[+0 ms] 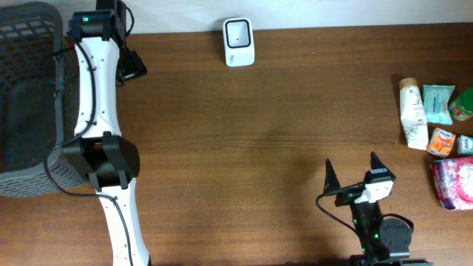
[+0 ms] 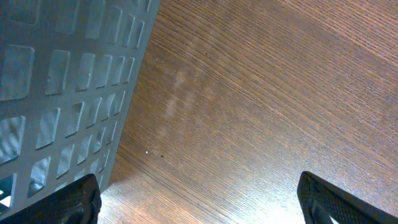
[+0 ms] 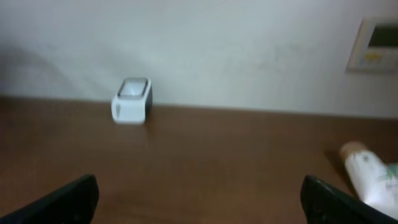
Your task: Scan the item barcode
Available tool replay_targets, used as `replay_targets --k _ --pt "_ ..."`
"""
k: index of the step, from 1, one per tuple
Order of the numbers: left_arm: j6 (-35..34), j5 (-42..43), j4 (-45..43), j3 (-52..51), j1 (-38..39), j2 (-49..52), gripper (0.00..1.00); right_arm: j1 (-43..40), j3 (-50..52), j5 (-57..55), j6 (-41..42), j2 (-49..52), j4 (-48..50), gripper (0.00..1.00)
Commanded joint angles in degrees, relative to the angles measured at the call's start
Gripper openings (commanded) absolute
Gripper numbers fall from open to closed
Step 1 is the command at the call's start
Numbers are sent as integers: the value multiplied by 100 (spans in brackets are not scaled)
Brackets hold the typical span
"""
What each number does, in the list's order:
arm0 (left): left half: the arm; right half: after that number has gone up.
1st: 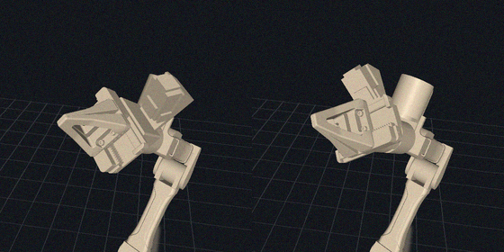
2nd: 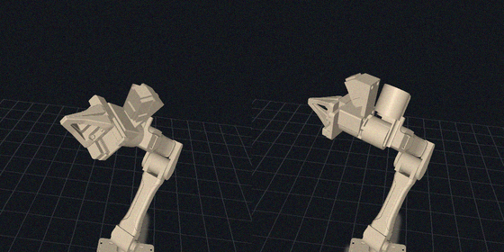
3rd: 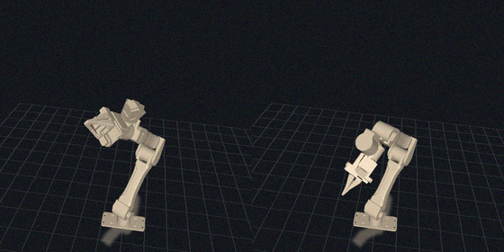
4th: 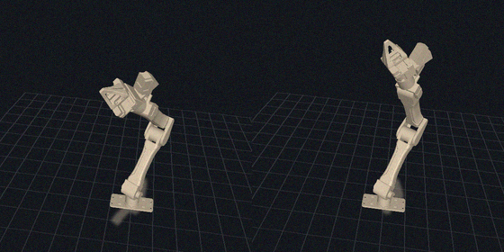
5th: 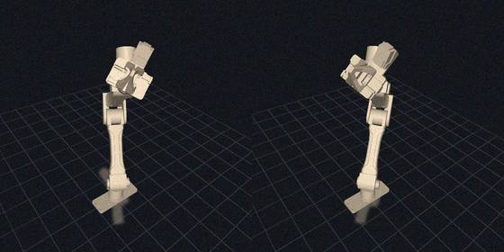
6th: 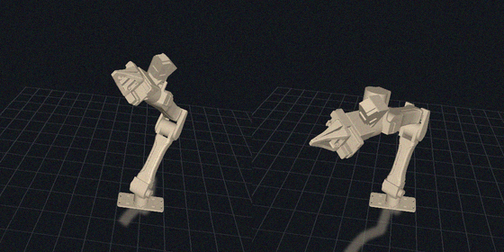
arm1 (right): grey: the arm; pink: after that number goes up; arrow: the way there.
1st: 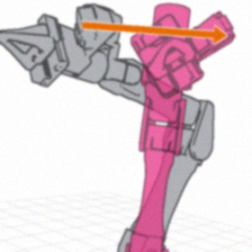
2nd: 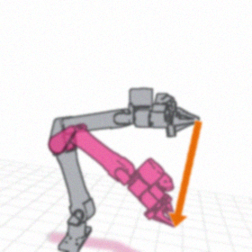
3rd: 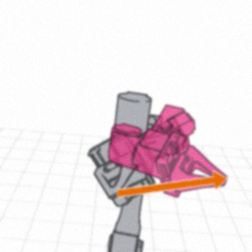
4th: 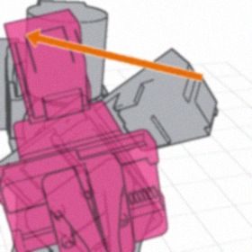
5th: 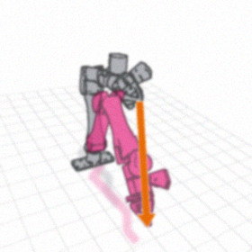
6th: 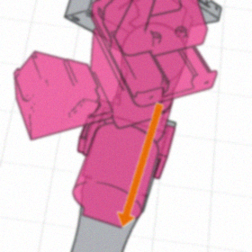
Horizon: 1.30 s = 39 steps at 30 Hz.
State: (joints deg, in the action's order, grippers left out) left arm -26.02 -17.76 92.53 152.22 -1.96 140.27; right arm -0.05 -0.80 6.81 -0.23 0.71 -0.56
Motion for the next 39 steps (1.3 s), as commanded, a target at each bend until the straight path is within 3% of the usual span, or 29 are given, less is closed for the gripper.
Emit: replay_targets --k 1,25,28,31,35,39 --pt "-50 24 11 44 -46 -33 99 44 48 26 -85 -52 -352 99" --pt "-48 20 24 44 0 -39 99 42 48 9 -85 -52 -337 99" --pt "-52 33 76 37 175 -258 99 42 48 9 -85 -52 -339 99" --pt "-50 50 -494 -205 566 -1034 99 42 48 9 -85 -52 -337 99" --pt "-4 44 -1869 -2100 1137 -2743 99 42 48 9 -87 -52 -337 99" --pt "520 44 -3521 -5462 1593 -4924 99 42 48 9 -85 -52 -337 99"
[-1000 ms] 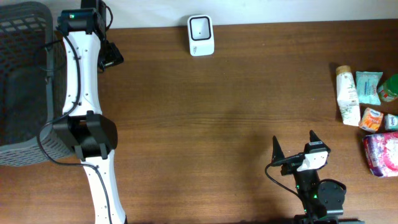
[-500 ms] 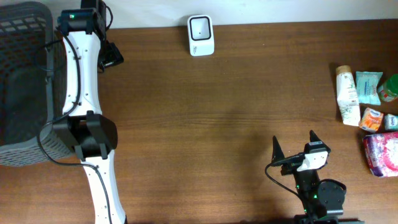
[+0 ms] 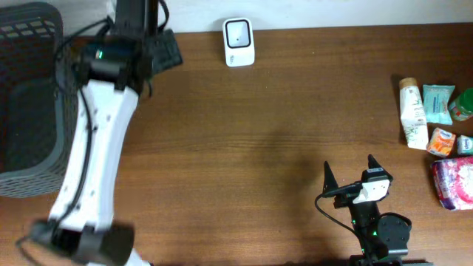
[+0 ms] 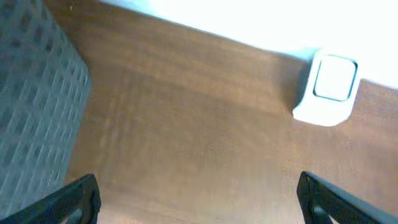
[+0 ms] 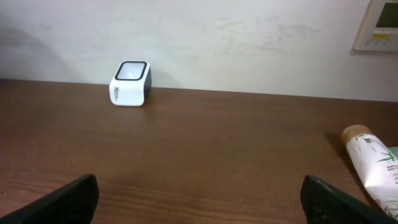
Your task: Scan the item barcode
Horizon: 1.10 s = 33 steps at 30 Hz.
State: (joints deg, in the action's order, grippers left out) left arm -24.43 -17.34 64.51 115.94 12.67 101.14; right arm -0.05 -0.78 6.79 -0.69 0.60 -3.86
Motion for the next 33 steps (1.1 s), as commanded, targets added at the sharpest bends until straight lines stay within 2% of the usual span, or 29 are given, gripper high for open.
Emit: replay_targets --k 1,3,6,9,14,17,19,20,22,27,33 --pt "376 4 -964 -2337 162 -1355 99 42 46 11 -39 -42 -7 99" --pt "372 9 -1438 -3893 160 -2540 99 42 46 11 -39 -42 -7 99" --pt "367 26 -1344 -5152 160 -3779 99 42 46 11 -39 -42 -7 99" --pt "369 -52 -730 -5591 155 -4597 99 42 46 11 -39 -42 -7 99" --pt "389 136 -697 -5949 179 -4909 99 42 46 11 -39 -42 -7 99" --pt "1488 522 -1875 -7106 186 -5574 99 42 46 11 -42 -42 -7 99" --pt "2496 1307 -3235 -8054 181 -6188 99 42 46 11 -39 -42 -7 99" --pt "2682 1517 -3939 -8467 179 -6485 99 42 46 11 -39 -42 -7 99" --pt "2664 1617 -5036 -9160 179 -7014 99 42 46 11 -42 -42 -7 99" --pt "2664 1698 -6347 -10651 -275 -8264 99 42 46 11 -39 -42 -7 99" --pt "2667 1910 -6596 -11302 -815 -9099 99 42 46 11 -39 -42 -9 99"
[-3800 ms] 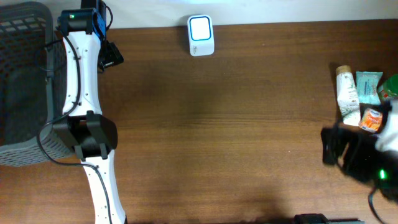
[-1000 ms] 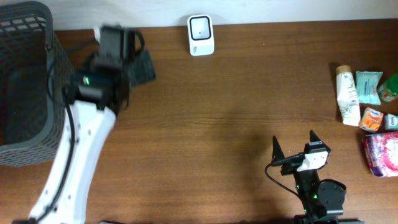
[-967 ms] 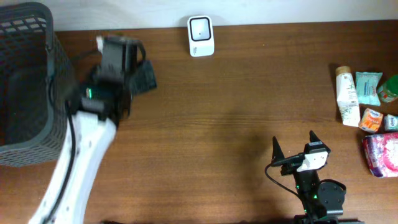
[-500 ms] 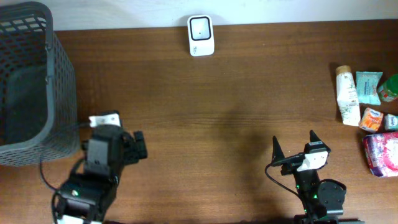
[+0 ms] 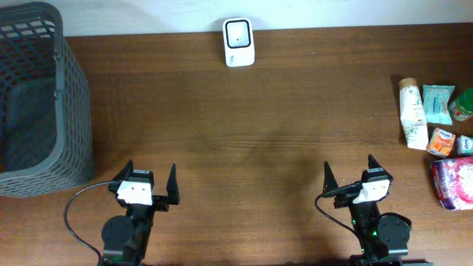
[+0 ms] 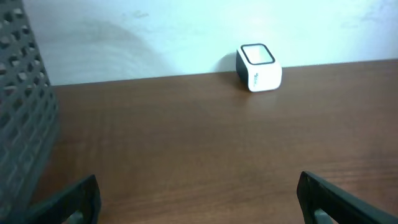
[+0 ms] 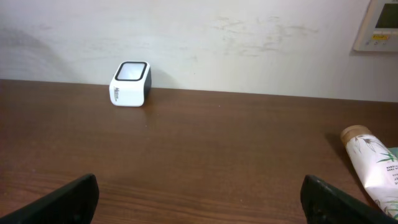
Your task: Scan the item barcode
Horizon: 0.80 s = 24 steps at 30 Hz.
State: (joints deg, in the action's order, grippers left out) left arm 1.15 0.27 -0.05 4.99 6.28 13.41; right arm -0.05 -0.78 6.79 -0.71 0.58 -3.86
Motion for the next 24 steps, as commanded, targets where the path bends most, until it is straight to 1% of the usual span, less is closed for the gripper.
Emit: replay_targets --k 1,3,6,7,13,16,24 --pt "109 146 -214 -306 -260 -466 99 42 46 11 -37 -39 -7 99" --pt "107 151 -234 -450 -387 -743 99 42 46 11 -37 -39 -7 99" --pt "109 -2 133 -450 -437 -1130 99 42 46 11 -37 -39 -7 99" --pt "109 -4 426 -450 -516 -1300 99 42 46 11 -39 -39 -7 99" --pt "109 0 490 -450 -570 -1314 99 42 46 11 -37 -39 -7 99" --pt "103 151 490 -450 -570 -1314 99 42 46 11 -37 -39 -7 99" --pt "-28 46 492 -450 -570 -1314 99 42 46 11 -37 -37 -7 99"
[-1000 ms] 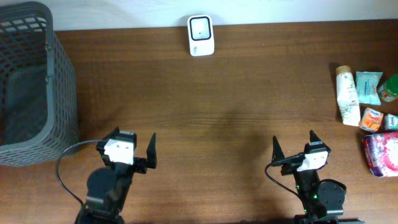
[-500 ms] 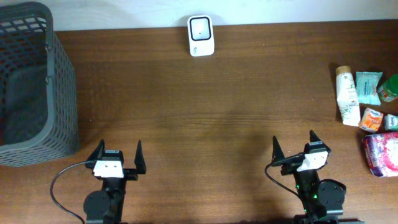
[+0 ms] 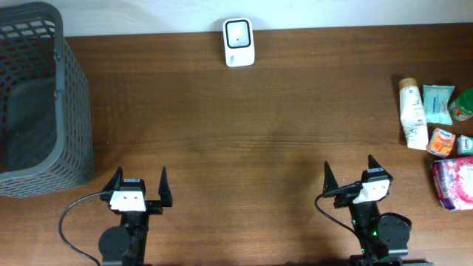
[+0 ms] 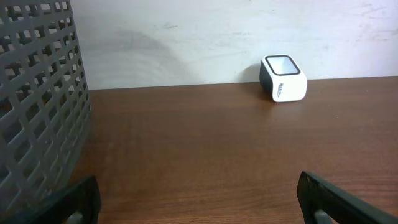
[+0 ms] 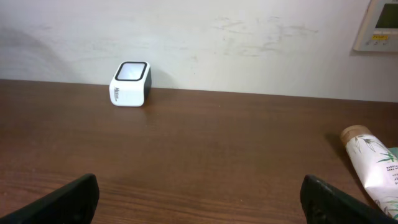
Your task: Scan the item barcode
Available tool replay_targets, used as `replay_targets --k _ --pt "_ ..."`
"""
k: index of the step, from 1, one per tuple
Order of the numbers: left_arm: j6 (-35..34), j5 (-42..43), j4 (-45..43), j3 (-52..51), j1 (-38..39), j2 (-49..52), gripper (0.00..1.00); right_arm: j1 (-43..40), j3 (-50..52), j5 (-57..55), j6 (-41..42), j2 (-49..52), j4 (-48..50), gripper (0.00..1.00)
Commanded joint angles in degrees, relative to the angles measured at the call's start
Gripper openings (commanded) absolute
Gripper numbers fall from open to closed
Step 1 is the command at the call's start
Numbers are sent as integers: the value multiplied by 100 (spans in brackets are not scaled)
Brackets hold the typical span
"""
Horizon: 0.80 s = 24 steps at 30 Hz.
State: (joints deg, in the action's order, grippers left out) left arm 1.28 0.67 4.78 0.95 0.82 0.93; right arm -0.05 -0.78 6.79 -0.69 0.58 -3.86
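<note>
A white barcode scanner (image 3: pixel 239 42) with a dark window stands at the table's far edge, seen too from both wrists (image 4: pixel 283 86) (image 5: pixel 130 83). Several small grocery items lie at the right edge: a white tube (image 3: pixel 413 113) (image 5: pixel 373 170), a teal packet (image 3: pixel 437 103), an orange pack (image 3: pixel 442 141) and a pink pack (image 3: pixel 457 183). My left gripper (image 3: pixel 137 186) rests open at the near left, nothing between its fingers. My right gripper (image 3: pixel 352 176) rests open at the near right, also with nothing in it.
A grey mesh basket (image 3: pixel 37 96) stands at the far left (image 4: pixel 34 106). A white wall runs behind the table, with a wall panel (image 5: pixel 380 25) at the right. The brown wooden tabletop (image 3: pixel 251 140) spreads between scanner, basket and items.
My left gripper has shifted slightly left and squared up at the near left; its view now shows more of the basket. The right arm and the items have not moved.
At first my left arm was stretched out along the basket at the far left, its gripper open near the table. Then it reached toward the back edge near the scanner. After that it was folded back at the near left, where it rests now. The right gripper stayed open throughout.
</note>
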Motion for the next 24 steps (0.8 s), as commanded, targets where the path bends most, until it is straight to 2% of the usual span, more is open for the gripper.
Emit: replay_targets --k 1,24 --pt "-42 28 7 -44 -24 -66 99 42 46 11 -39 -39 -7 99" --pt "-39 107 -9 -44 -26 -63 99 0 46 4 -42 -39 -15 99"
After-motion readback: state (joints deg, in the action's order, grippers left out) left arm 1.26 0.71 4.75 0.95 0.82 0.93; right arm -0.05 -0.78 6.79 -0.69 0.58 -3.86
